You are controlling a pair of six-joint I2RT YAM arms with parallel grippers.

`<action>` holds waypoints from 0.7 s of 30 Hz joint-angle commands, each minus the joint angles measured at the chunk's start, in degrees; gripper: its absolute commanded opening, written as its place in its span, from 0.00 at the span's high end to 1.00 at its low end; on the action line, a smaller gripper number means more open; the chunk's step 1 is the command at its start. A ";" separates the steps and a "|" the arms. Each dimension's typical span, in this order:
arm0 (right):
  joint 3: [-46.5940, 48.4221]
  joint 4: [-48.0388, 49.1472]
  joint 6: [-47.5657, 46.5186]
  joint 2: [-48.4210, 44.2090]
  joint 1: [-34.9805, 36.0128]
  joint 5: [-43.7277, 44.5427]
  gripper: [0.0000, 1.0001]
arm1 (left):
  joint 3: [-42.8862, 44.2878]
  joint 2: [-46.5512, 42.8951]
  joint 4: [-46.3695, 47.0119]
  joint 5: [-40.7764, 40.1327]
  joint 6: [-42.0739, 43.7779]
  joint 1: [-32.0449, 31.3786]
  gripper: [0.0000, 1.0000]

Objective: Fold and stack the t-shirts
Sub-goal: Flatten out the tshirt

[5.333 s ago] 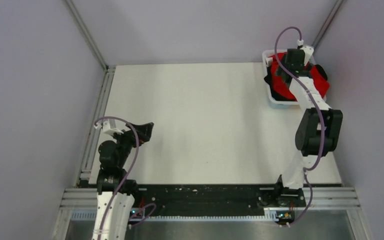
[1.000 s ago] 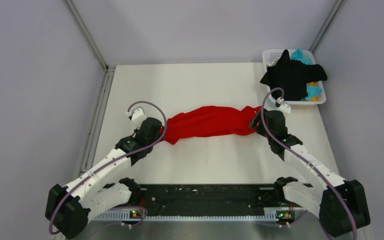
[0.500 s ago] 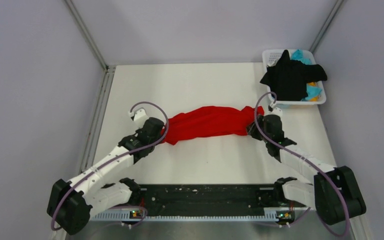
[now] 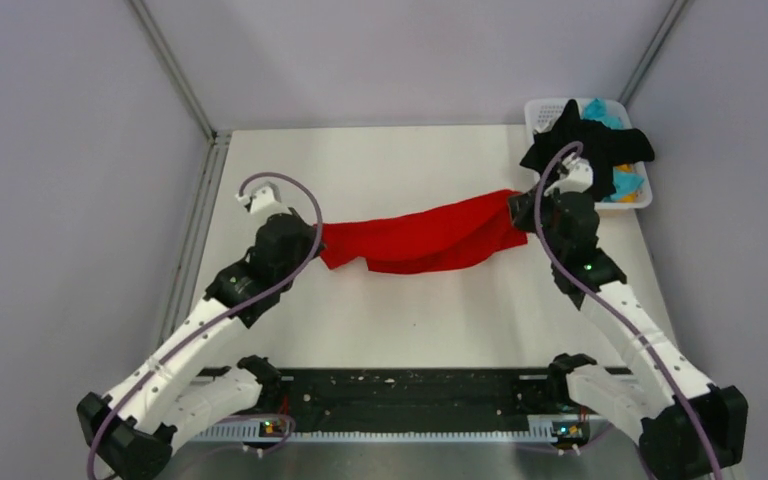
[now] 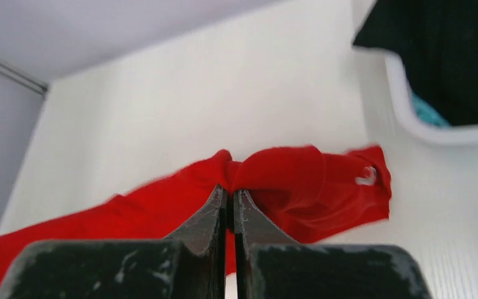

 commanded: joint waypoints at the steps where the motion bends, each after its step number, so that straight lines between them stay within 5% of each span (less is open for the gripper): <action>1: 14.99 -8.50 -5.61 -5.65 -0.15 -1.76 1.00 | 10.87 -5.34 8.12 4.40 8.67 -0.09 1.00; 12: 44.61 -23.78 -7.73 -6.92 -0.19 -8.35 1.00 | 32.41 -5.98 7.69 13.64 18.68 -0.12 1.00; 21: 52.80 -26.13 -10.20 7.26 -0.19 -4.67 1.00 | 42.49 9.07 5.98 -2.59 24.29 1.71 1.00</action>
